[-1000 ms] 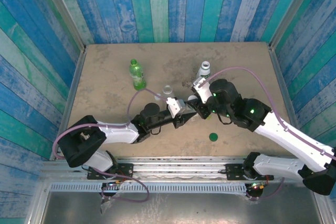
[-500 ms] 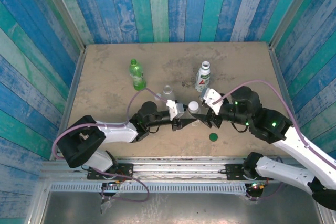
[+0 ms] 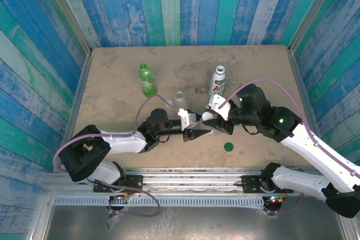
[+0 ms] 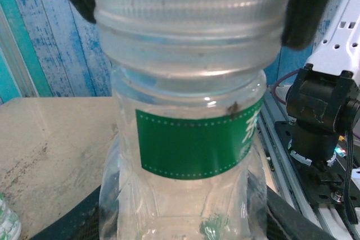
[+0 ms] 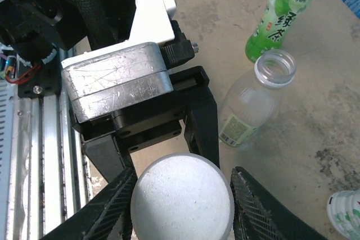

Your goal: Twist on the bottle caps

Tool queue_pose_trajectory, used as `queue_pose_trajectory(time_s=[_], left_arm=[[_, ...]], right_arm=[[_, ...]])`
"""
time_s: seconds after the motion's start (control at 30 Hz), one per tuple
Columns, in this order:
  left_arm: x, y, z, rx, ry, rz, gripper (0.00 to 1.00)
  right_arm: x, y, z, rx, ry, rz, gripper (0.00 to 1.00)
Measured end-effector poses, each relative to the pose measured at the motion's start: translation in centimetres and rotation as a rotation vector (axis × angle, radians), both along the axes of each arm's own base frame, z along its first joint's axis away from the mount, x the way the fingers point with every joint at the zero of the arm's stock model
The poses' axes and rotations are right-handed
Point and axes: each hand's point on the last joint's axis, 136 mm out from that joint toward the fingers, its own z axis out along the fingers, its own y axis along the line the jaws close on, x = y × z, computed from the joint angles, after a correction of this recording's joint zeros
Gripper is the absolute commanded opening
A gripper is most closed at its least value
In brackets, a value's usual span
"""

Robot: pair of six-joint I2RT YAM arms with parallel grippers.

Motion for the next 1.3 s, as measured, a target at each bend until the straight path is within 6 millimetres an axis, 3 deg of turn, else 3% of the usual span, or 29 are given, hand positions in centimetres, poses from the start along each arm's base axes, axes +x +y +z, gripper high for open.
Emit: queue_pose_trajectory(time_s=[0.17,0.47,0.63,0.73,0.83,1.07,1.3], left_arm=[[0.2,0.0,0.0,0.0,0.002,0.011,0.49],[2.0,0.1,-0.1,0.008,0.005,0.118,0.49],[2.9,0.2,-0.1,0.012,0.006,0.161,0.51],[2.8,0.2,-0.2,0.015,0.005,0.161,0.59],[2.8,0.2,-0.1,0.013,-0.008,0.16,0.75],[3.0,0.4,0.2,0.004,-0.027,0.172,1.0],[2.3,1.9,0.5,-0.016,0.013,0.199,0.94]], right_arm=[[0.1,-0.1,0.0,-0.001,0.003,-0.009,0.31],[1.8,-0.4,-0.3,0.033,0.004,-0.133,0.24],[2.6,-0.8,-0.3,0.065,-0.001,-0.21,0.25],[2.7,-0.9,-0.3,0.073,-0.002,-0.222,0.25],[3.0,-1.2,-0.3,0.075,-0.005,-0.248,0.25],[4.5,-2.9,-1.8,0.029,-0.008,-0.354,0.26],[6.9,-4.8,-2.8,0.065,-0.011,-0.492,0.27]])
